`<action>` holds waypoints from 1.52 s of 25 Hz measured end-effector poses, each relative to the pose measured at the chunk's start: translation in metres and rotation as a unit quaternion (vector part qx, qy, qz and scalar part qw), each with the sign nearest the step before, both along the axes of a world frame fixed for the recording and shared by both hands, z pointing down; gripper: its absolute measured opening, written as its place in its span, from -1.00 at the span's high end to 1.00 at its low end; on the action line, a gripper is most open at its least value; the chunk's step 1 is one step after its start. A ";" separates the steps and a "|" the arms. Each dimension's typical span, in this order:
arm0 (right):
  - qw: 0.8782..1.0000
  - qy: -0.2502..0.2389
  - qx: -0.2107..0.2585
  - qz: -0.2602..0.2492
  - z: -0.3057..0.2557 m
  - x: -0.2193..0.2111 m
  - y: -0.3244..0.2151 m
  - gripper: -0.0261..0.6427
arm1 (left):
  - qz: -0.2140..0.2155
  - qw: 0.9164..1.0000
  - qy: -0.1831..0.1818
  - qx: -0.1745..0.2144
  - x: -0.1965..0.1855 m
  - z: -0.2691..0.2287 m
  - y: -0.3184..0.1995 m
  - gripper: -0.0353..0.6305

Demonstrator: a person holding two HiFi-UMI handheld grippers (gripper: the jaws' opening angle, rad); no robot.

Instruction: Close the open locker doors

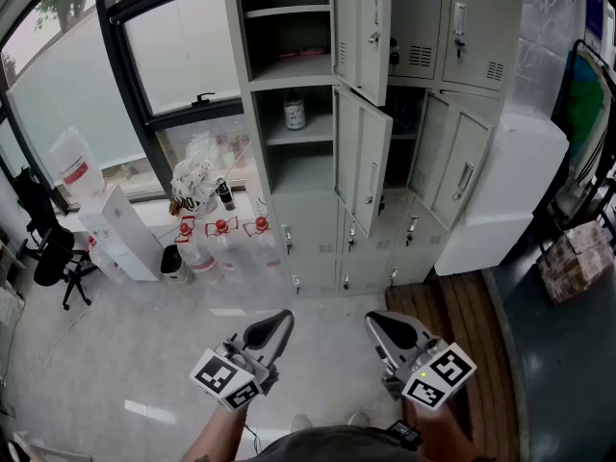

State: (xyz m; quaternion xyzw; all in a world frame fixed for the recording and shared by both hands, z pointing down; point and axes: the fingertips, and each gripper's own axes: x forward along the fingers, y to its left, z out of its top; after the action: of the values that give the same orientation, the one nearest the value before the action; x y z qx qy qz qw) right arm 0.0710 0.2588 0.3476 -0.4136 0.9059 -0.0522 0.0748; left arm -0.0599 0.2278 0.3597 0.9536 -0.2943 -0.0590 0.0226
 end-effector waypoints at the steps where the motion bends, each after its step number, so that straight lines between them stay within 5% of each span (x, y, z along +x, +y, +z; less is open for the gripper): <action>1: 1.000 -0.001 0.001 0.000 0.000 0.000 0.000 0.87 | 0.000 1.000 0.000 0.001 0.000 0.000 0.000 0.87; 21: 0.999 -0.018 0.014 -0.029 -0.013 0.016 0.014 0.87 | -0.002 1.000 -0.008 0.021 0.035 -0.018 0.013 0.87; 38: 0.996 -0.027 0.026 -0.080 -0.021 0.061 0.027 0.87 | -0.050 0.998 -0.020 0.039 0.083 -0.034 0.041 0.87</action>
State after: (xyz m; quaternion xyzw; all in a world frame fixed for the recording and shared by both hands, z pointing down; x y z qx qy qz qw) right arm 0.1316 0.2857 0.3269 -0.3364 0.9347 -0.0451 0.1055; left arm 0.0236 0.2689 0.3260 0.9390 -0.3391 -0.0527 -0.0236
